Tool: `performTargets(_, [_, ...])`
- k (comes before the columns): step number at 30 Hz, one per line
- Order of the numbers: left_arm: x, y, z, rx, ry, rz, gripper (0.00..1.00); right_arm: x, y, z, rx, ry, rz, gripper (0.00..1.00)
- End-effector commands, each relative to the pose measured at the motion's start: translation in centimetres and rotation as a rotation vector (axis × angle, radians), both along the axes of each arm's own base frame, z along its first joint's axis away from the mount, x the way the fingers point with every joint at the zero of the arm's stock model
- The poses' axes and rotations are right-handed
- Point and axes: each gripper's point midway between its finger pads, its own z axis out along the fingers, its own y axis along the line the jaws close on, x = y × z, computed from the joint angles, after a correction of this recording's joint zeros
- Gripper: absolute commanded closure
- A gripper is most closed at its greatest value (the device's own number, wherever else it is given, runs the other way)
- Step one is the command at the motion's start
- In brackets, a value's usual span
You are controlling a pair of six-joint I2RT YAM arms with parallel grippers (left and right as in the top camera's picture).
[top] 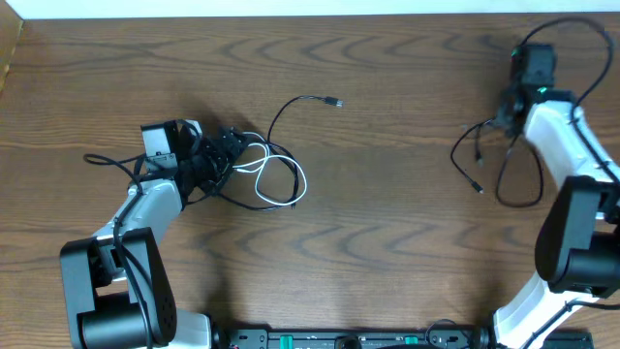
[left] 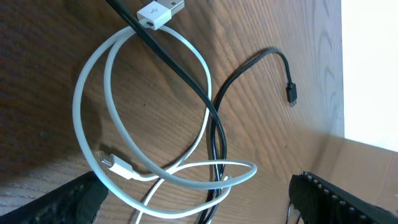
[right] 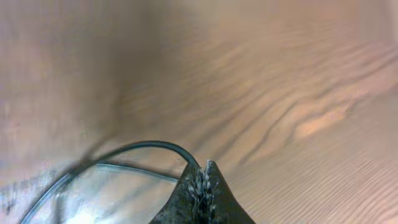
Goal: Untangle cables
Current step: 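Lay the black cable down at right and open the right gripper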
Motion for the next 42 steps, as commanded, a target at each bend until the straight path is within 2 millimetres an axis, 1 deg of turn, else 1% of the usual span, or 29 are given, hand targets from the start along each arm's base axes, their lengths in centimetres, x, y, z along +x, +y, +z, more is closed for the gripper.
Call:
performTargets(1, [0.5, 0.5, 0.4, 0.027, -0.024, -0.004, 0.02, 1.6, -2.5, 5.4, -0.005, -0.093, 0.017, 0.99])
performTargets(3, [0.5, 0.5, 0.4, 0.027, -0.024, -0.004, 0.02, 2.2, -2.4, 6.3, 0.061, -0.12, 0.043, 0.99])
performTargets(4, [0.5, 0.5, 0.4, 0.027, -0.024, -0.004, 0.02, 2.3, -2.2, 6.4, 0.095, -0.125, 0.061, 0.97])
performTargets(7, [0.5, 0.5, 0.4, 0.027, -0.024, -0.004, 0.02, 2.1, -1.5, 5.9, 0.196, -0.122, 0.081, 0.88])
performTargets(8, [0.5, 0.5, 0.4, 0.027, -0.024, -0.004, 0.02, 1.8, -1.4, 5.6, 0.224, -0.116, 0.064, 0.76])
performTargets(10, [0.5, 0.5, 0.4, 0.027, -0.024, -0.004, 0.02, 1.1, -1.3, 5.0, 0.264, -0.099, 0.032, 0.5])
performTargets(11, [0.5, 0.5, 0.4, 0.027, -0.024, -0.004, 0.02, 0.1, -0.7, 4.2, 0.319, -0.065, -0.001, 0.27])
performTargets(12, [0.5, 0.5, 0.4, 0.027, -0.024, -0.004, 0.02, -0.4, -0.1, 3.7, 0.357, -0.042, -0.004, 0.26])
performTargets(16, [0.5, 0.4, 0.4, 0.027, -0.024, -0.005, 0.02, -3.3, 4.6, 1.9, 0.587, 0.099, 0.064, 0.24])
performTargets(18, [0.5, 0.5, 0.4, 0.031, -0.028, -0.01, 0.02, -4.8, 6.2, 1.2, 0.658, 0.167, 0.073, 0.16])
performTargets(19, [0.5, 0.4, 0.4, 0.031, -0.028, -0.01, 0.02, -5.7, 6.9, 0.8, 0.678, 0.205, 0.072, 0.14])
performTargets(20, [0.5, 0.4, 0.4, 0.031, -0.028, -0.01, 0.02, -6.3, 7.3, 0.5, 0.684, 0.234, 0.07, 0.13])
performTargets(21, [0.5, 0.4, 0.4, 0.031, -0.028, -0.01, 0.02, -7.1, 7.8, 0.0, 0.691, 0.267, 0.069, 0.15])
performTargets(23, [0.5, 0.4, 0.4, 0.031, -0.028, -0.01, 0.02, -8.2, 9.0, -1.1, 0.692, 0.321, 0.083, 0.17])
performTargets(25, [0.5, 0.4, 0.4, 0.031, -0.028, -0.01, 0.02, -8.8, 9.9, -2.1, 0.672, 0.359, 0.13, 0.17])
performTargets(26, [0.5, 0.5, 0.4, 0.032, -0.028, -0.009, 0.02, -9.0, 10.2, -2.6, 0.651, 0.373, 0.146, 0.19])
performTargets(30, [0.5, 0.4, 0.4, 0.038, -0.034, -0.018, 0.02, -10.3, 9.7, -5.2, 0.507, 0.431, 0.145, 0.23])
performTargets(32, [0.5, 0.4, 0.4, 0.042, -0.036, -0.022, 0.02, -10.8, 9.6, -6.3, 0.447, 0.446, 0.153, 0.23])
performTargets(33, [0.5, 0.4, 0.4, 0.042, -0.036, -0.022, 0.02, -10.9, 9.8, -7.2, 0.413, 0.45, 0.176, 0.23])
performTargets(35, [0.5, 0.4, 0.4, 0.042, -0.037, -0.022, 0.02, -11.1, 10.2, -8.4, 0.382, 0.453, 0.23, 0.17])
performTargets(36, [0.5, 0.4, 0.4, 0.042, -0.037, -0.022, 0.02, -11.1, 10.4, -9.1, 0.359, 0.448, 0.26, 0.17])
performTargets(39, [0.5, 0.4, 0.4, 0.042, -0.036, -0.022, 0.02, -10.9, 9.1, -10.4, 0.281, 0.413, 0.245, 0.18])
performTargets(41, [0.5, 0.4, 0.4, 0.042, -0.037, -0.022, 0.02, -10.8, 8.3, -11.1, 0.271, 0.388, 0.225, 0.25])
performTargets(42, [0.5, 0.4, 0.4, 0.043, -0.038, -0.023, 0.02, -10.8, 7.8, -11.4, 0.274, 0.378, 0.214, 0.36])
